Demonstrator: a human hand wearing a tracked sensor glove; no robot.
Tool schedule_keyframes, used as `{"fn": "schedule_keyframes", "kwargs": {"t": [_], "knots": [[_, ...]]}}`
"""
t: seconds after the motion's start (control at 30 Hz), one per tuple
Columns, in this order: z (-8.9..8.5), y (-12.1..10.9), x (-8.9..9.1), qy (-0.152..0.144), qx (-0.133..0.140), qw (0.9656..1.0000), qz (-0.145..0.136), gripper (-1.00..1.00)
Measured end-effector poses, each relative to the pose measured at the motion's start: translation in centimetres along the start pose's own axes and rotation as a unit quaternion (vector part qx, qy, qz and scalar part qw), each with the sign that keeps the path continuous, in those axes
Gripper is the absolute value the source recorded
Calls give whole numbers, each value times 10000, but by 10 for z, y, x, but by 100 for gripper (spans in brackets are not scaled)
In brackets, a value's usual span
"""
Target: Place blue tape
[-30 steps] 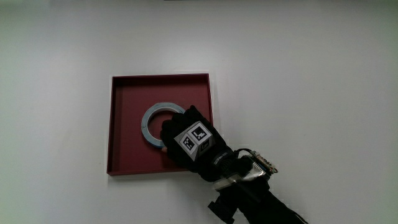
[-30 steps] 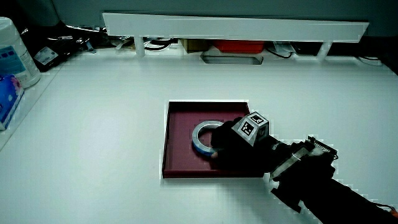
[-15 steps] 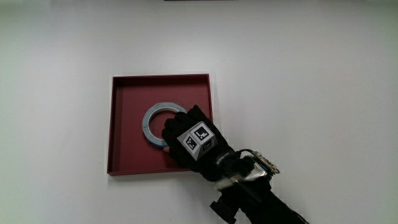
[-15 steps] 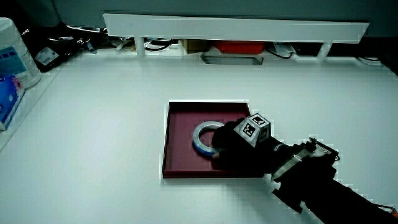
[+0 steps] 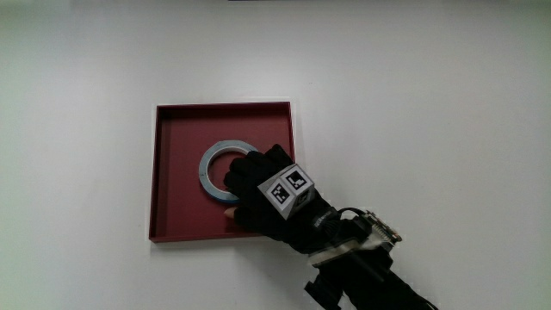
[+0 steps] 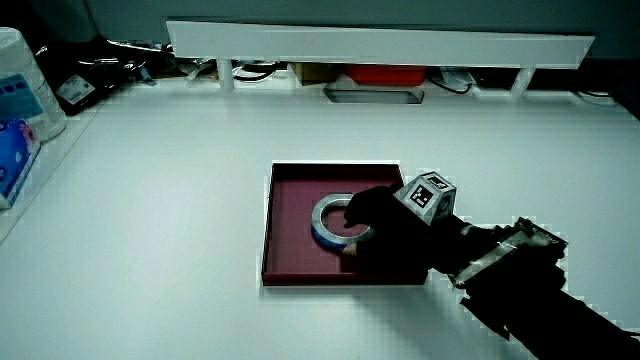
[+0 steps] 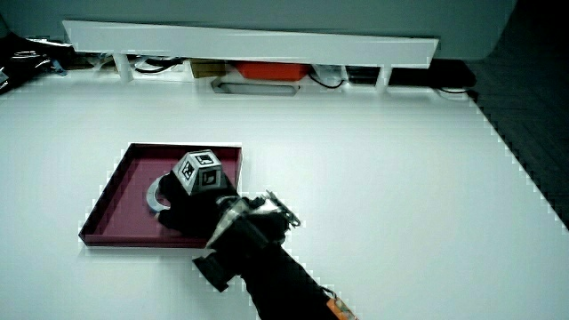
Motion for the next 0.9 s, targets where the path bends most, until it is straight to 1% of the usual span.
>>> {"fn": "schedule_keyframes", "kwargs": {"t": [0.07,0.1,0.13,0.17,0.27,0.3,0.33,0.37,0.4,0.47,0.5,0.57,0.6,0.63,0.67,0.73,0.83,0.9], "knots": [[10,-6,1,154,-16,9999,-16,-69],[17,-9,-1,272,-81,9996,-53,-72],[21,-12,0,327,-136,9994,-48,-75],[27,-15,0,395,-97,9992,-53,-78],[45,-25,-3,545,-282,9980,-129,-88],[51,-28,-3,571,-296,9978,-149,-91],[55,-32,-4,554,-338,9977,-182,-94],[61,-36,-6,573,-449,9970,-255,-97],[66,-39,-6,623,-474,9967,-219,-100],[73,-46,-8,592,-664,9955,-319,-100],[78,-50,-10,634,-753,9946,-342,-100],[86,-59,-13,660,-851,9935,-369,-100],[88,-63,-13,604,-899,9933,-413,-100],[93,-67,-15,628,-902,9933,-361,-100],[99,-72,-17,650,-935,9928,-365,-100],[107,-79,-21,629,-921,9931,-362,-100],[116,-89,-27,550,-931,9937,-287,-100],[119,-95,-30,515,-985,9934,-272,-100]]}}
